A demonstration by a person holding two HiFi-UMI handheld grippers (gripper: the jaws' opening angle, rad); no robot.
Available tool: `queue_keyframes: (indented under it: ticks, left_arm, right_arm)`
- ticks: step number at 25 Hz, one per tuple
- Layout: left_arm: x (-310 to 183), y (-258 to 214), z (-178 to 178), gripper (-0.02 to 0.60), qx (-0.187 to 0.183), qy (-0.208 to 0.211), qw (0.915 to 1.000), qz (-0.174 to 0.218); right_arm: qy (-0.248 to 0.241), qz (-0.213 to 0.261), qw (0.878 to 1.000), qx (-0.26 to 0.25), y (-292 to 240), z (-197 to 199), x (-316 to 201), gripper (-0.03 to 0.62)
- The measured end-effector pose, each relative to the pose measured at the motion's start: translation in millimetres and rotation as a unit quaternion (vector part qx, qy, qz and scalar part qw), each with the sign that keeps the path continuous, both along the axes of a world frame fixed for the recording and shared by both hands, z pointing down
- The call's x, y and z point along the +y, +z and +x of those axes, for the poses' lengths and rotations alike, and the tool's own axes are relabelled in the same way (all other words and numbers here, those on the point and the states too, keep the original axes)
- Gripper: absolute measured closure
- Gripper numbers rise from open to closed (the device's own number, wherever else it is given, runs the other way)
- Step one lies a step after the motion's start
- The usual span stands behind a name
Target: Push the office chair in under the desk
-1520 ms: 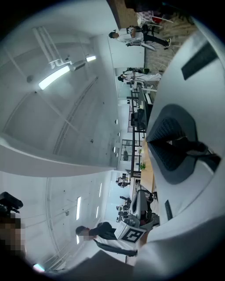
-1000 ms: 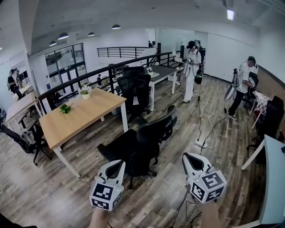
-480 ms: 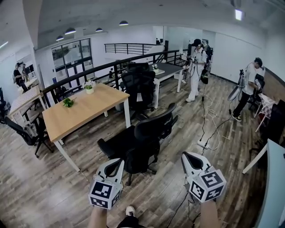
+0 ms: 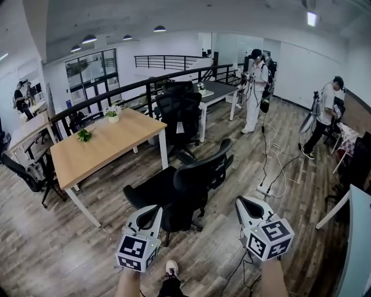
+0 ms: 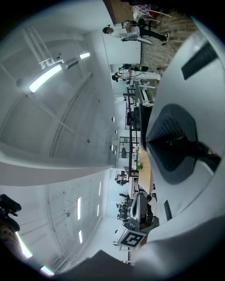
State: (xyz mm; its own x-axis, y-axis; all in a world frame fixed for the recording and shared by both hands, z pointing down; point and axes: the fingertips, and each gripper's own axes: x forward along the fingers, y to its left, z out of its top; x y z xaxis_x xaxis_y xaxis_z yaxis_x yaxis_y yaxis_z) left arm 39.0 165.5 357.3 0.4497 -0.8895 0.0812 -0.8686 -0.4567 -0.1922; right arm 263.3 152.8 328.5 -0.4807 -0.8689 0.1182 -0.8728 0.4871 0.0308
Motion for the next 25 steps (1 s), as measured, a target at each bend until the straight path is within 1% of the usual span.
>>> queue_keyframes:
  ticks: [5,12,16,18,19,20,22,23,25]
  left_arm:
    - [-43,3,-5,0.580,0.008,0.012,0.9999,-0.005]
    - [-107,5,-10,0.580,0.006,0.035,0.9993,-0.011]
    - [-132,9,-10,0.578,0.005,0.055,0.9983,-0.020]
    - [-142,13,-10,0.575,0.003,0.068,0.9974,-0.024]
    - [-145,13,-9,0.568,0.005,0.076,0.9968,-0.024]
    - [-149,12,-9,0.566,0.009,0.087,0.9959,-0.022]
    - [-155,11,-7,0.561,0.018,0.108,0.9938,-0.017]
    - [-159,12,-5,0.537,0.018,0.116,0.9930,-0.016]
    - [-166,16,-2,0.520,0.016,0.128,0.9915,-0.021]
  right_arm:
    - [0.006,-0.005,1.000,0.008,2,-9,-36,0.583]
    - [0.029,-0.017,0.999,0.008,9,-14,-95,0.582]
    - [0.043,-0.026,0.999,0.008,13,-17,-123,0.582]
    - [0.047,-0.033,0.998,0.016,19,-19,-134,0.580]
    - [0.047,-0.038,0.998,0.024,23,-21,-138,0.575]
    - [0.047,-0.044,0.997,0.032,28,-23,-142,0.545]
    - [0.049,-0.053,0.996,0.042,36,-25,-150,0.511]
    - [0.050,-0.058,0.996,0.044,41,-25,-154,0.499]
    - [0.052,-0.067,0.995,0.045,48,-24,-160,0.470]
